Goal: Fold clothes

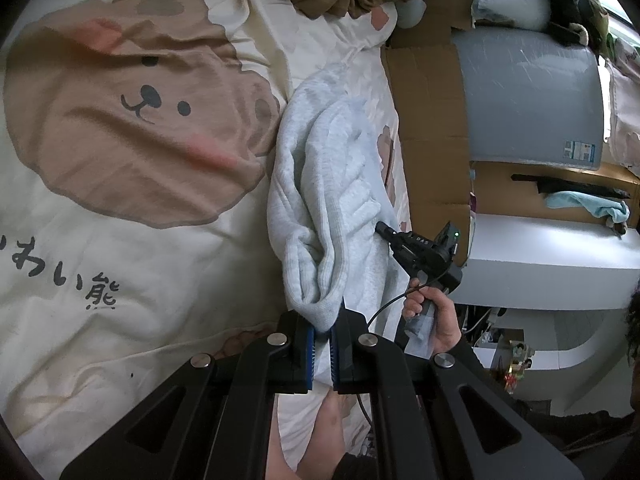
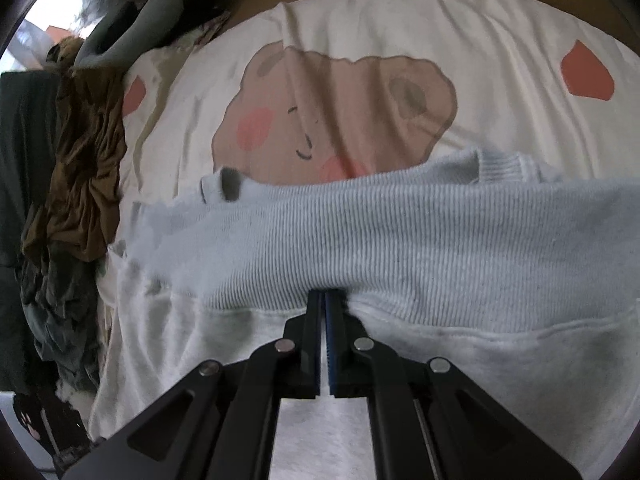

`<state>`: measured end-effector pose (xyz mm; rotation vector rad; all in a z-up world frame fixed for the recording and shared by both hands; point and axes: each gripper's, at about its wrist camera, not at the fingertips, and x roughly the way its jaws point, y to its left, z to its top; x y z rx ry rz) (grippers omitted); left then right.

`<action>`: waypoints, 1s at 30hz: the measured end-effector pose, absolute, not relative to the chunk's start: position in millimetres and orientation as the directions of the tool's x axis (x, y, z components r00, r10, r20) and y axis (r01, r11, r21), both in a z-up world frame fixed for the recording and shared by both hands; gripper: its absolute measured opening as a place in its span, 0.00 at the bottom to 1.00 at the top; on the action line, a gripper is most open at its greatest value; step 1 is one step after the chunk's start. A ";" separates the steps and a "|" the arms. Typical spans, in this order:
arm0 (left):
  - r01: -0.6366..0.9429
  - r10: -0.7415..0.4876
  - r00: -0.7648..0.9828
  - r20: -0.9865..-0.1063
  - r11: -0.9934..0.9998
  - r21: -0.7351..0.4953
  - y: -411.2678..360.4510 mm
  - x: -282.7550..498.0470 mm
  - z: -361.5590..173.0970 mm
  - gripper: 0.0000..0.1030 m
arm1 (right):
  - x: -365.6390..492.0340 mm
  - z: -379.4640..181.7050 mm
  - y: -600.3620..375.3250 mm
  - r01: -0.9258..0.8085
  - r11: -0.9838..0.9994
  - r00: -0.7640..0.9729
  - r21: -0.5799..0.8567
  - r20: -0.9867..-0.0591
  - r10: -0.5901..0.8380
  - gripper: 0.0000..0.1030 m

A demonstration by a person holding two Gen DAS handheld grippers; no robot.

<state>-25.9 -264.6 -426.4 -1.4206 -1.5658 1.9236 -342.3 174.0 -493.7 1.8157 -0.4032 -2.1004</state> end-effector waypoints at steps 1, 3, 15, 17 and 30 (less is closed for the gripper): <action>0.345 0.722 -0.476 -0.502 -0.372 -0.862 -264.4 -25.4 -426.4 0.05 | -343.1 -490.7 172.6 0.069 -0.901 -0.136 0.428 -0.891 -0.433 0.01; 0.344 0.723 -0.476 -0.501 -0.372 -0.862 -264.0 -25.1 -426.4 0.05 | -344.1 -484.1 172.8 0.085 -0.901 -0.154 0.426 -0.887 -0.434 0.01; 0.334 0.729 -0.478 -0.491 -0.366 -0.868 -257.9 -32.2 -423.5 0.05 | -361.6 -496.4 162.7 0.116 -0.940 -0.156 0.321 -0.929 -0.337 0.00; 0.330 0.730 -0.468 -0.499 -0.380 -0.864 -255.7 -34.6 -417.8 0.05 | -362.1 -495.9 165.1 0.102 -0.936 -0.149 0.337 -0.925 -0.349 0.00; 0.267 0.747 -0.422 -0.513 -0.438 -0.858 -231.3 -63.9 -379.0 0.05 | -315.7 -454.8 204.3 0.092 -0.882 -0.137 0.462 -0.872 -0.471 0.16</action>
